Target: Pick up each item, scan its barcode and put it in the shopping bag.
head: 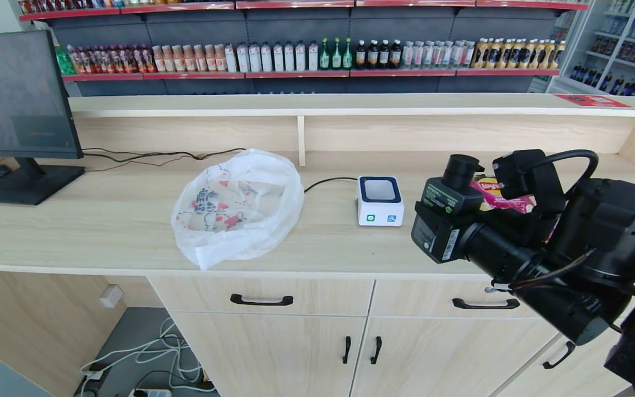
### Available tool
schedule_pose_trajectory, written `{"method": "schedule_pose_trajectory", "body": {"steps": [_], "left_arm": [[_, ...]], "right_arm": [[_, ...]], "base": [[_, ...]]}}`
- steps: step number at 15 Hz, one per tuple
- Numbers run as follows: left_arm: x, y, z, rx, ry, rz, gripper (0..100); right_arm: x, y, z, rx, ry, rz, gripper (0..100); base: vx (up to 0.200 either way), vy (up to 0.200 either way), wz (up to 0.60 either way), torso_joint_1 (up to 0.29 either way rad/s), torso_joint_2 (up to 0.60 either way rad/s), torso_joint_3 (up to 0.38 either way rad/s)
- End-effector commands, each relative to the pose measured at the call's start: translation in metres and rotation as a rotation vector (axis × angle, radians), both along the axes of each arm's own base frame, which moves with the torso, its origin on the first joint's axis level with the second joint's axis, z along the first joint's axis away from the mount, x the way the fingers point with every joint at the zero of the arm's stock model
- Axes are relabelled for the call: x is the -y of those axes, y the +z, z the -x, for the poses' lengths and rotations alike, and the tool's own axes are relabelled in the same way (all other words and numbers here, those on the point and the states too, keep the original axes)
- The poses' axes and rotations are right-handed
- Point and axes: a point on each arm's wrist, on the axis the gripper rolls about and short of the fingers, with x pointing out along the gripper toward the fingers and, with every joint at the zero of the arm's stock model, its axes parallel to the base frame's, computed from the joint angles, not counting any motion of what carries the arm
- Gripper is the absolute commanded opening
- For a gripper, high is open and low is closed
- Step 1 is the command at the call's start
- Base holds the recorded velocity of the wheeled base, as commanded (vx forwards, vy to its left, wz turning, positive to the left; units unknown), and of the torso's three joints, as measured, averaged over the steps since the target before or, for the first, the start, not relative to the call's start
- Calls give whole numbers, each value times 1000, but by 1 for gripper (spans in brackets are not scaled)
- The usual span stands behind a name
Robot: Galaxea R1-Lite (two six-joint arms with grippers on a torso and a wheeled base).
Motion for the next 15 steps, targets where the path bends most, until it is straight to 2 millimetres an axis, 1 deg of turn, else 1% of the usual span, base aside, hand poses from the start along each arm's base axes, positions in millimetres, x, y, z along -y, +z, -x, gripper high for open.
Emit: {"method": "schedule_pose_trajectory", "body": {"steps": [1,3,6,8,9,11,12,13,14,15], "left_arm": [[0,0,0,2,1,4,100],[0,0,0,2,2,9,100],[0,0,0,2,3,7,100],[0,0,0,2,3,7,100],[0,0,0,2,3,7,100],[0,0,0,2,1,7,100],[0,0,0,2,3,7,100],[0,0,0,2,3,7,100],[0,0,0,2,3,7,100],[0,0,0,2,3,6,100]], "right_arm": [[-2,-4,-3,-13,0,10,0],[-2,-4,-4,-13,8,10,0],[-1,-3,-11,-1,-8,14,0],[-8,-2,-27,54,-17,40,0],[-18,-3,-43,95,-7,50,0],[-31,-15,-64,119,6,50,0],[-26,-19,-80,142,-20,52,0],[-21,-15,-93,186,-52,53,0],[-9,-11,-106,228,-89,57,0],[-3,-7,-116,268,-50,57,0]], "base": [[200,0,0,7,2,7],[0,0,0,0,0,0],[0,0,0,0,0,0],[0,0,0,0,0,0],[0,0,0,0,0,0],[0,0,0,0,0,0],[0,0,0,0,0,0],[0,0,0,0,0,0],[0,0,0,0,0,0],[0,0,0,0,0,0]]}}
